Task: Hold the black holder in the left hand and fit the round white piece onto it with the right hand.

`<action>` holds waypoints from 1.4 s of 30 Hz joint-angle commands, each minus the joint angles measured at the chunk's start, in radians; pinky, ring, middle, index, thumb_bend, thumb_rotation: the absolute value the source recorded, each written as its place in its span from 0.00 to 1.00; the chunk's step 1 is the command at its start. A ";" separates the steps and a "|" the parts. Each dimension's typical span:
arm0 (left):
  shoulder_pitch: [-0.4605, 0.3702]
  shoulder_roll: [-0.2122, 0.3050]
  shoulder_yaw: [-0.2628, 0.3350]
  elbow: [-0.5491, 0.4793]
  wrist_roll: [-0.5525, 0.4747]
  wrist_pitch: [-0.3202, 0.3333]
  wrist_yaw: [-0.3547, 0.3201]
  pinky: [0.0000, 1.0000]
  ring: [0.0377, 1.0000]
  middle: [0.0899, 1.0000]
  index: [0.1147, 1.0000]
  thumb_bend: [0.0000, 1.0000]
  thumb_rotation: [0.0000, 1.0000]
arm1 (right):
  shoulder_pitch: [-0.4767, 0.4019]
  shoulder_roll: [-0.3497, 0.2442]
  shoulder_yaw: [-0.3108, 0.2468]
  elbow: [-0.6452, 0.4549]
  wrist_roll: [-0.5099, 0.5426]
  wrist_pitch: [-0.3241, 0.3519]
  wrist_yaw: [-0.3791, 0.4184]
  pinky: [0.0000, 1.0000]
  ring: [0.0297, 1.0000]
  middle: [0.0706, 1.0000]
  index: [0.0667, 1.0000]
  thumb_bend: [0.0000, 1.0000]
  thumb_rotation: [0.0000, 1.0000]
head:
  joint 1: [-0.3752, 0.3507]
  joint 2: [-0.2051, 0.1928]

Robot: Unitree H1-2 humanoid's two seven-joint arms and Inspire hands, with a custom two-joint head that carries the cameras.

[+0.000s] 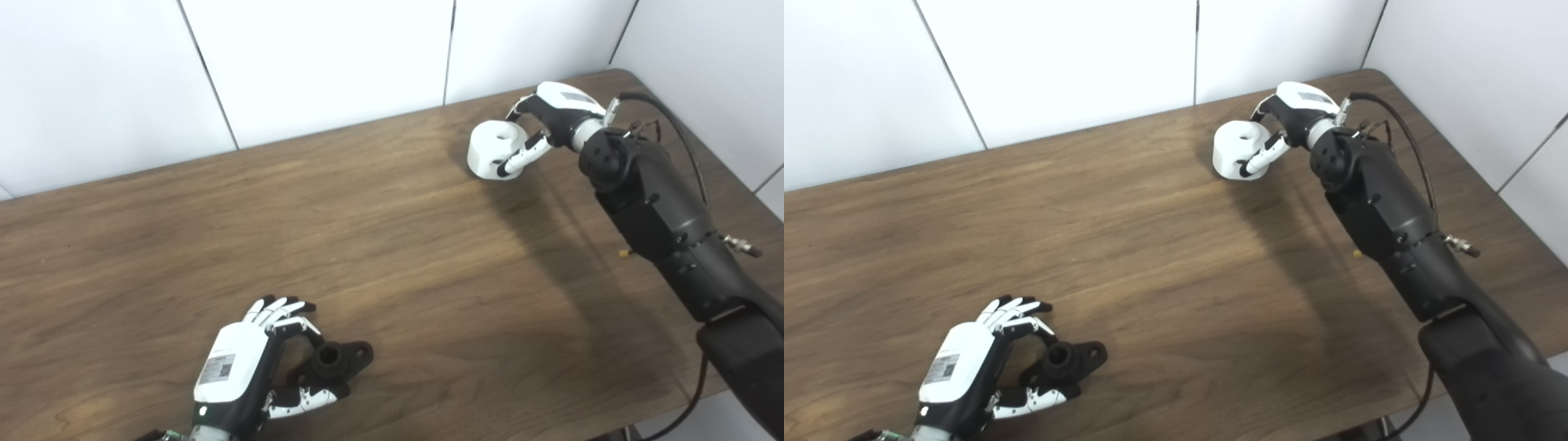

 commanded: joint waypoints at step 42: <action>0.019 0.006 -0.003 -0.028 0.017 0.017 -0.031 0.95 0.87 0.80 0.42 0.52 0.06 | -0.041 -0.048 0.008 -0.016 0.027 -0.034 -0.055 0.95 0.98 0.84 0.45 0.51 0.15 | 0.004 0.016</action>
